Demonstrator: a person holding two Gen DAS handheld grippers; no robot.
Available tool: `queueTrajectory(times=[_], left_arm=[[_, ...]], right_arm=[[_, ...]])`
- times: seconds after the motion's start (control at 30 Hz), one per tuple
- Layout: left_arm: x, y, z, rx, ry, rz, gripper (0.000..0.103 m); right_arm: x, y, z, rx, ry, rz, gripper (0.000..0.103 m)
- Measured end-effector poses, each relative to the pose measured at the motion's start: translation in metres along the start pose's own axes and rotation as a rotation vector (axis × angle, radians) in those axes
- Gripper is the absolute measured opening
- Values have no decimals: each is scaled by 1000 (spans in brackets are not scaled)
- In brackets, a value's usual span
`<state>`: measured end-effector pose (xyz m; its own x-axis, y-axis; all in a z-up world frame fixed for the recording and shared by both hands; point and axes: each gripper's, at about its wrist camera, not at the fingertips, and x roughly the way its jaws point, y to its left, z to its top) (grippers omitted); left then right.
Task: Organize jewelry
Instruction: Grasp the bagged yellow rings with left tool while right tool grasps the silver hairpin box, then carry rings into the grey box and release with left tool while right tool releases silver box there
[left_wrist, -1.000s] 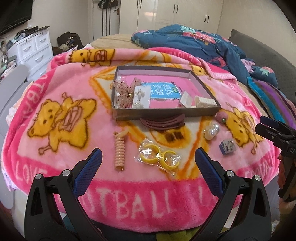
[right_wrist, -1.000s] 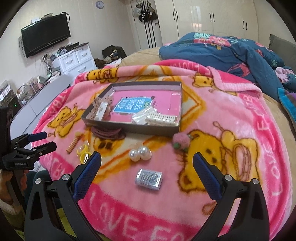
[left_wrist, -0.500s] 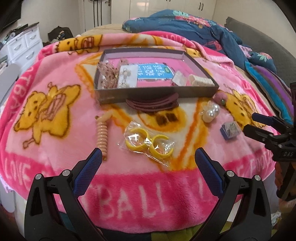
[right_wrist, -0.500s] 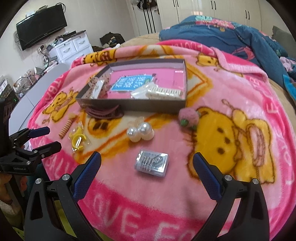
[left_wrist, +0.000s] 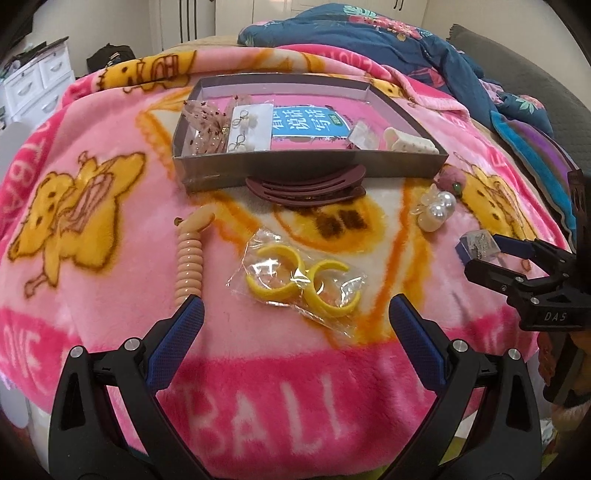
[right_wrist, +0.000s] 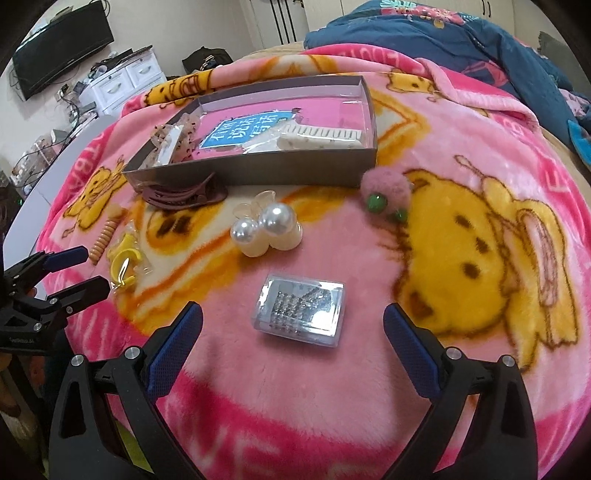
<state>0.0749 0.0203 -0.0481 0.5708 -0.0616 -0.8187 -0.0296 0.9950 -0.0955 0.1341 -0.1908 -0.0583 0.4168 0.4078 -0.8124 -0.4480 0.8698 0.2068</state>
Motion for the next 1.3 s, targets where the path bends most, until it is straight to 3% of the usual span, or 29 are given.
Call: queueTrajectory(times=[0.3, 0.47, 0.63, 0.93, 1.3], left_arm=[[18, -1, 3, 20, 21, -29, 94], [28, -6, 5, 52, 21, -11, 94], [31, -7, 5, 60, 12, -5, 93], [26, -10, 3, 46, -11, -44, 80], [-6, -3, 3, -2, -58, -85, 78]], right_arm=[[9, -7, 0, 7, 16, -25, 71], [5, -11, -1, 1, 2, -24, 45], [-3, -12, -1, -2, -12, 12, 45], [-16, -1, 6, -32, -43, 58, 45], [-32, 12, 17, -64, -76, 83, 45]])
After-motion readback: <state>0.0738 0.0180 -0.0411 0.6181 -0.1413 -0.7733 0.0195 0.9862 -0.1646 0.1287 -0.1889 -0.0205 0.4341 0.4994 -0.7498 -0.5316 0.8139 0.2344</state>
